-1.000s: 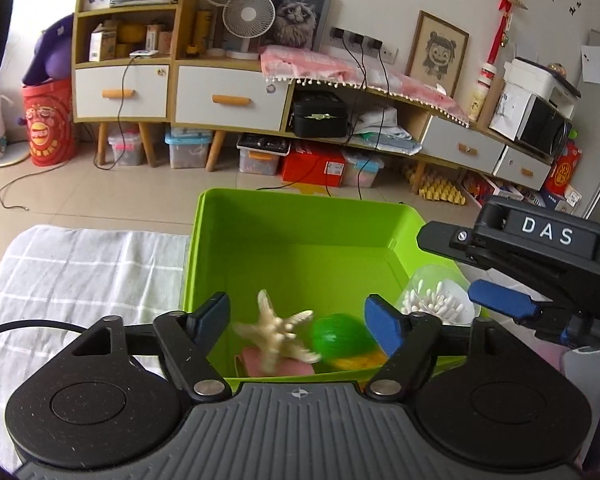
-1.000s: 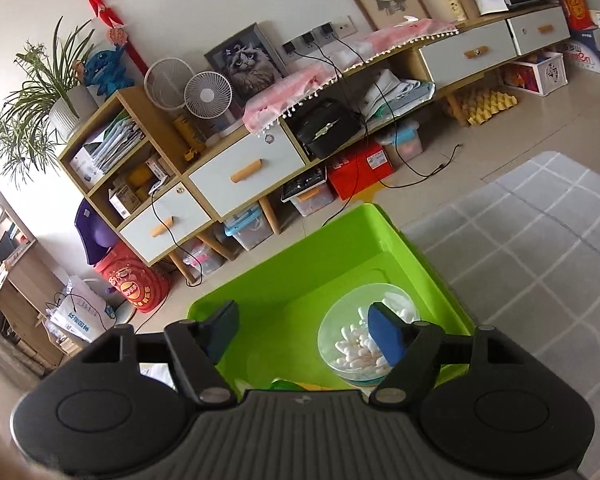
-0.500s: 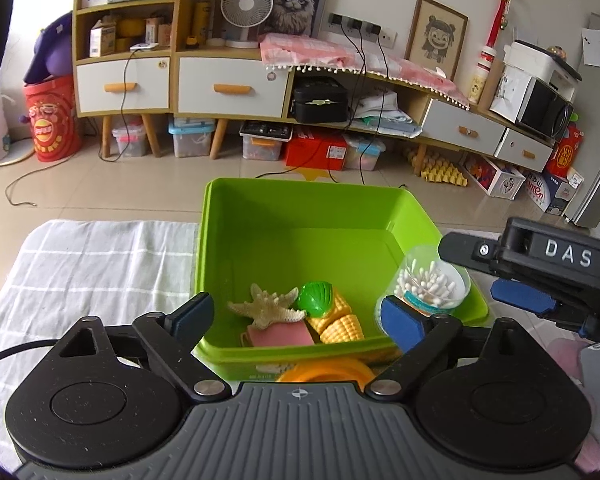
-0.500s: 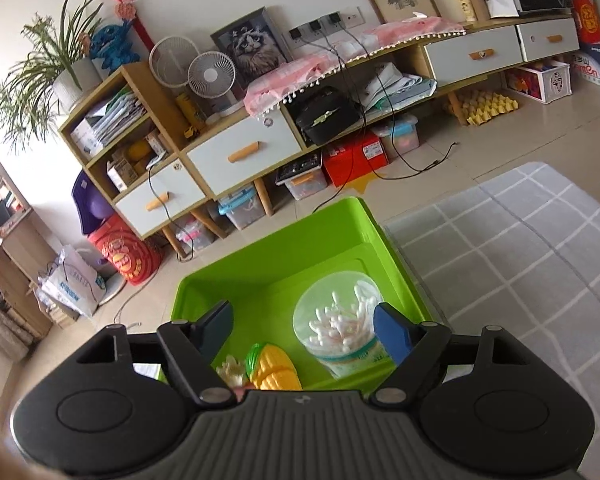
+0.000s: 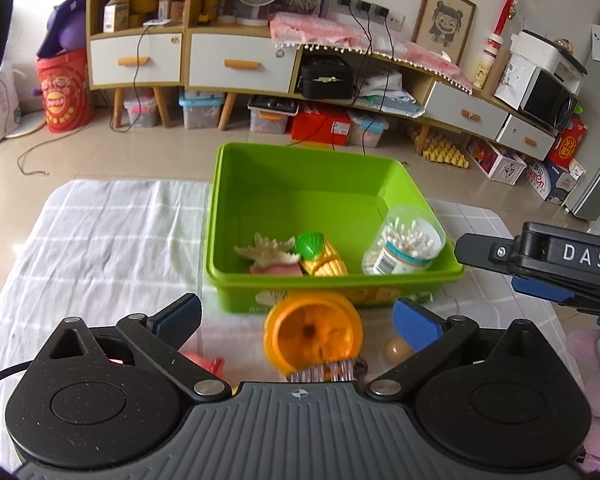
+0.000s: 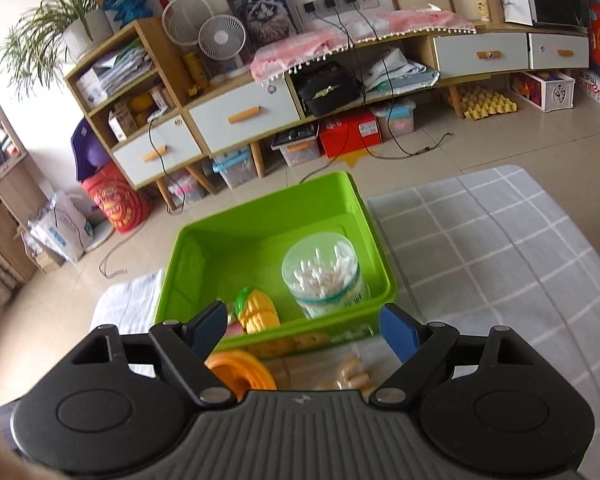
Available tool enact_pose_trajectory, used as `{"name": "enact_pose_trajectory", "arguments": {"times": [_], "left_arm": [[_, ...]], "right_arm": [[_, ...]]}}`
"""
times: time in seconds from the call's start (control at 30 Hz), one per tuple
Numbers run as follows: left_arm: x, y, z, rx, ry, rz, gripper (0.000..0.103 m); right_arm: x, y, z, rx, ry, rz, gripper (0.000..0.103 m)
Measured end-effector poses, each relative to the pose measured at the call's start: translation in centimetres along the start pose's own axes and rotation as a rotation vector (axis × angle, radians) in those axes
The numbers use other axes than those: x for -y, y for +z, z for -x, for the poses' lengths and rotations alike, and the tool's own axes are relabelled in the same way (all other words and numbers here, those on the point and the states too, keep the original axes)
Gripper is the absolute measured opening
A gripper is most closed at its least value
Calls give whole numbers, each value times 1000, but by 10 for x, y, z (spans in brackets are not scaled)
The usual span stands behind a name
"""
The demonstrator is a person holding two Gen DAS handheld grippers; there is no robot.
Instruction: Organize rigid objects
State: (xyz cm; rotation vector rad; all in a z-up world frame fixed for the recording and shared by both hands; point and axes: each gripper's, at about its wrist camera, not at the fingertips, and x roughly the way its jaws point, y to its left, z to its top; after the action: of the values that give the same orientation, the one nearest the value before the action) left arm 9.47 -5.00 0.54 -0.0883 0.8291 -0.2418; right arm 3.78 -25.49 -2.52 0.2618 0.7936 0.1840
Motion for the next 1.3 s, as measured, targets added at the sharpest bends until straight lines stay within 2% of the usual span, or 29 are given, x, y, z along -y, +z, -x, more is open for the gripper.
{"name": "enact_pose_trajectory", "arguments": {"times": [0.13,0.47,0.63,0.83,1.0,1.3], "left_arm": [[0,-8,8,-18,0,0,101],[-11,-35,15,-40,2,0,101],[-14,-48,15,-70,-5,-64,101],[-22,-61,18,-86,25,-125,101],[-31,-71,18,-111,4,-137,101],[-40,-88,20,-123,-31,-193,101]], "right_arm": [[1,-8,10,-25,-2,22,70],[11,-37,10,-92,12,61,71],[11,-43,8,-123,-6,97,71],[20,-49,7,-147,-41,118,71],[30,-56,3,-195,-53,113,71],[33,-72,-1,-246,-82,206,71]]}}
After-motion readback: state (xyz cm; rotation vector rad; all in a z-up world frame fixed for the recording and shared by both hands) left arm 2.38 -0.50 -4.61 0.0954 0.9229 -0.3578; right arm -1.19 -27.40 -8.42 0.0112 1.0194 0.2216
